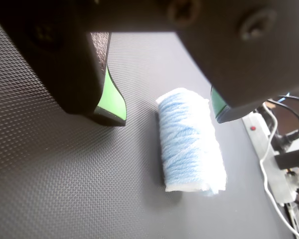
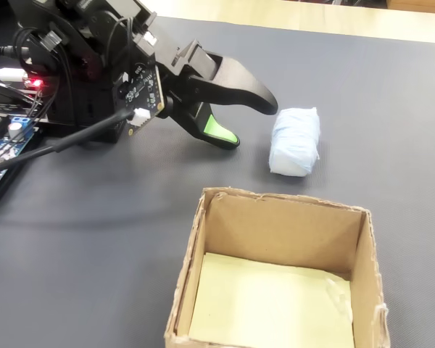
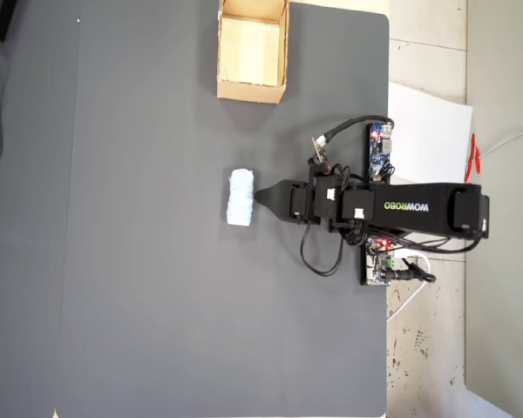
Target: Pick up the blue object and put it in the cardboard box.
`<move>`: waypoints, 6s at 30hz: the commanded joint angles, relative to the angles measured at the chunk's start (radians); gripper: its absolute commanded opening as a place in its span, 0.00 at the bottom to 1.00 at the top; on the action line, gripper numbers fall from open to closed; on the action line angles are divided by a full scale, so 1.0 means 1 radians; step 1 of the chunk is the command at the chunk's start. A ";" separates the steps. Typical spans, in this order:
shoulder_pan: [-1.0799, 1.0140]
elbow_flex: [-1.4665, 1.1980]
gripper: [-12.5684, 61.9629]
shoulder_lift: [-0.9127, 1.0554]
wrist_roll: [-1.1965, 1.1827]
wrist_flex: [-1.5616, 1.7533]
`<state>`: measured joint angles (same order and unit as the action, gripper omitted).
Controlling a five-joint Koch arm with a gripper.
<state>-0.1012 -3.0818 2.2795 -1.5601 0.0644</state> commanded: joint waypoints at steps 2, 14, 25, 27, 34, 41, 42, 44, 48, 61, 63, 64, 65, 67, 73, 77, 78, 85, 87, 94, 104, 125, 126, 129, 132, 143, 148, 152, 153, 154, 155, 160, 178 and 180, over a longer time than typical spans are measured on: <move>0.000 -0.037 0.62 0.089 -0.006 -0.110; 0.000 -0.037 0.62 0.089 -0.006 -0.110; 0.000 -0.037 0.62 0.089 -0.006 -0.110; 0.000 -0.037 0.62 0.089 -0.006 -0.110; 0.000 -0.037 0.62 0.089 -0.006 -0.110; 0.000 -0.037 0.62 0.089 -0.006 -0.110; 0.000 -0.037 0.62 0.089 -0.008 -0.110; 0.000 -0.037 0.62 0.089 -0.006 -0.110; 0.002 -0.037 0.62 0.089 -0.012 -0.109; 0.009 -0.037 0.62 0.089 -0.017 -0.110; 0.012 -0.037 0.62 0.089 -0.018 -0.109; 0.012 -0.037 0.62 0.087 -0.018 -0.107; 0.012 -0.037 0.62 0.087 -0.020 -0.106; 0.018 -0.037 0.62 0.089 -0.025 -0.101; 0.018 0.031 0.62 0.077 -0.086 -0.095; 0.038 0.183 0.62 0.031 -0.071 -0.282; 0.041 0.229 0.62 0.014 -0.064 -0.333; 0.066 0.529 0.62 -0.144 -0.046 -0.549; 0.069 0.591 0.62 -0.193 -0.041 -0.589; 0.080 0.767 0.62 -0.408 -0.038 -0.707; 0.077 0.834 0.62 -0.591 -0.043 -0.715; 0.037 0.647 0.42 -0.387 -0.078 -0.209; 0.029 0.640 0.42 -0.371 -0.078 -0.183; -0.011 0.643 0.42 -0.327 -0.066 -0.138; -0.060 0.644 0.42 -0.282 -0.035 -0.060; -0.250 0.643 0.42 -0.110 0.028 0.043; -0.379 0.681 0.42 -0.110 0.078 0.038; -0.449 0.713 0.42 -0.129 0.104 0.026; -0.468 0.719 0.42 -0.140 0.114 0.023; -0.512 0.755 0.42 -0.170 0.130 -0.005; -0.523 0.767 0.42 -0.183 0.138 -0.008; -0.575 0.859 0.42 -0.276 0.146 -0.037; -0.706 0.954 0.56 -0.497 0.147 -0.063; -0.710 0.954 0.58 -0.503 0.147 -0.063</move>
<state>-0.8084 -2.2181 1.7717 -1.4113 -0.0031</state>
